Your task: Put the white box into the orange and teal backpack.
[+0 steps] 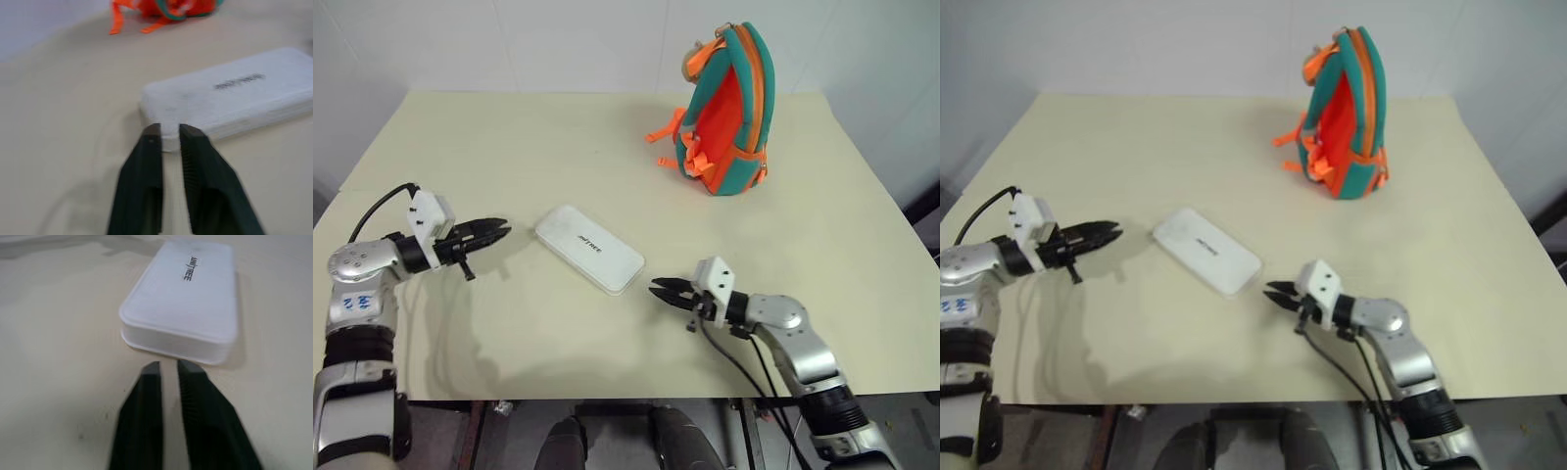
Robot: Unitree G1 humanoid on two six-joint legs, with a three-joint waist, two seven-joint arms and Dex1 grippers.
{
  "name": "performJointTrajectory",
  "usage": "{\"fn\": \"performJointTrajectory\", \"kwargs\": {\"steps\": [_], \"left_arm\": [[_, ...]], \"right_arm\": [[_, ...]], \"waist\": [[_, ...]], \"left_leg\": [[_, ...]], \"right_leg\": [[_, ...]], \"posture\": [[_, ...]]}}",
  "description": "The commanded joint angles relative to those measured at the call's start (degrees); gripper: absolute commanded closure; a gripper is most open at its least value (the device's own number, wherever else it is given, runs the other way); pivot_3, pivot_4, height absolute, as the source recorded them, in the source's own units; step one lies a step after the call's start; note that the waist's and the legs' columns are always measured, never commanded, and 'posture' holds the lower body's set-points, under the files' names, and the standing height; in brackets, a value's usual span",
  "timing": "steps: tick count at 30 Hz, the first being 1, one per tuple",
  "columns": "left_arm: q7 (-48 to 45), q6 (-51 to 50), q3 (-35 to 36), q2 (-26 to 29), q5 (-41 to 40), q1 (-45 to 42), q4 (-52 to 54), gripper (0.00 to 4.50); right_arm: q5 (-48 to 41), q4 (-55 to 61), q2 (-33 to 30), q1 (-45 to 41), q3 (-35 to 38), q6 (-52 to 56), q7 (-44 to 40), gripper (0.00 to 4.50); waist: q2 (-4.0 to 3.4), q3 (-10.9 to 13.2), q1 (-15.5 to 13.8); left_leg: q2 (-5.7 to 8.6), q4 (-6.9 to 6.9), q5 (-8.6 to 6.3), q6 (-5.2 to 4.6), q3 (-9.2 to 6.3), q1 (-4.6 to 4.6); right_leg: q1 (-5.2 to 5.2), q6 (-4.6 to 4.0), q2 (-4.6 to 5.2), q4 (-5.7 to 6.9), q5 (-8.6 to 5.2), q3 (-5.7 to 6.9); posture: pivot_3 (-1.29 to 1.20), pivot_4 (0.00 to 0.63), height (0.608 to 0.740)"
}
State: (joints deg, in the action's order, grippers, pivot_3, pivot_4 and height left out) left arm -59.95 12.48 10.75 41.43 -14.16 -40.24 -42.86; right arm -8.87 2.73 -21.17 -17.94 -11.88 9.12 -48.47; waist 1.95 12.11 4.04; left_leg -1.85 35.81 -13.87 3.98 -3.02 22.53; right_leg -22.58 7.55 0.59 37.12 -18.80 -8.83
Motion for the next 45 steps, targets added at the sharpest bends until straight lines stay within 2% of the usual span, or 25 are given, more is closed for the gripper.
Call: {"fn": "performJointTrajectory", "kwargs": {"steps": [1, 9, 15, 20, 24, 29, 45], "left_arm": [[8.2, 5.5, -0.9, -2.3, 4.5, -6.4, -9.2, 4.47], [15.2, 8.0, -3.2, -9.0, 9.2, -14.4, -23.2, 4.47], [13.1, 8.0, -3.5, -10.9, 9.8, -14.8, -25.2, 4.47], [6.0, 7.2, -2.8, -11.1, 8.0, -12.1, -23.7, 4.47], [-2.5, 5.6, -2.0, -11.1, 4.9, -8.2, -19.1, 4.47], [-7.2, 1.9, -2.2, -10.9, 2.2, -2.7, -11.0, 4.47], [-6.1, -13.6, -6.1, -13.4, -3.0, 16.6, 21.8, 4.47]], "right_arm": [[2.5, 2.0, 1.4, -1.5, -1.6, 3.1, 3.9, 4.49], [4.5, 3.0, 3.4, -2.7, -3.6, 6.7, 7.3, 4.49], [4.4, 3.1, 3.5, -3.1, -3.8, 7.2, 7.5, 4.49], [4.1, 2.1, 3.4, -3.7, -3.3, 6.4, 7.0, 4.49], [3.0, 2.1, 2.6, -3.6, -2.5, 5.6, 5.3, 4.49], [0.8, 3.1, 0.4, -2.9, -0.8, 5.2, 1.6, 4.49], [-6.6, 2.8, -11.1, 0.2, 7.4, 4.6, -11.0, 4.49]], "waist": [[0.01, 0.0, -0.2], [0.04, 0.0, -0.7], [0.05, 0.0, -0.7], [0.06, 0.0, -0.7], [0.06, 0.0, -0.7], [0.08, 0.0, -1.0], [0.08, 0.0, -0.8]], "left_leg": [[0.02, 0.04, 0.00, 0.00, -0.01, 0.02], [0.04, 0.24, 0.01, 0.01, -0.11, 0.75], [0.05, 0.26, 0.10, 0.10, -0.11, 0.78], [0.08, 0.28, 0.15, 0.11, -0.12, 0.77], [0.08, 0.25, 0.16, 0.13, -0.12, 0.75], [0.08, 0.30, 0.18, 0.13, -0.20, 0.75], [0.08, 0.29, 0.19, 0.13, -0.22, 0.73]], "right_leg": [[0.00, 0.01, 0.01, 0.02, 0.00, 0.01], [-0.75, 0.07, -0.01, 0.33, 0.04, 0.07], [-0.86, 0.06, -0.04, 0.52, 0.04, 0.06], [-0.85, 0.06, -0.04, 0.59, 0.04, 0.06], [-0.85, 0.06, -0.03, 0.59, 0.04, 0.07], [-0.80, 0.05, -0.01, 0.60, 0.04, 0.13], [-0.76, 0.05, 0.00, 0.59, 0.04, 0.09]], "posture": [[0.00, 0.150, 0.740], [0.00, 0.150, 0.740], [0.00, 0.150, 0.740], [0.00, 0.150, 0.740], [0.00, 0.150, 0.740], [0.00, 0.150, 0.740], [0.00, 0.150, 0.740]]}}
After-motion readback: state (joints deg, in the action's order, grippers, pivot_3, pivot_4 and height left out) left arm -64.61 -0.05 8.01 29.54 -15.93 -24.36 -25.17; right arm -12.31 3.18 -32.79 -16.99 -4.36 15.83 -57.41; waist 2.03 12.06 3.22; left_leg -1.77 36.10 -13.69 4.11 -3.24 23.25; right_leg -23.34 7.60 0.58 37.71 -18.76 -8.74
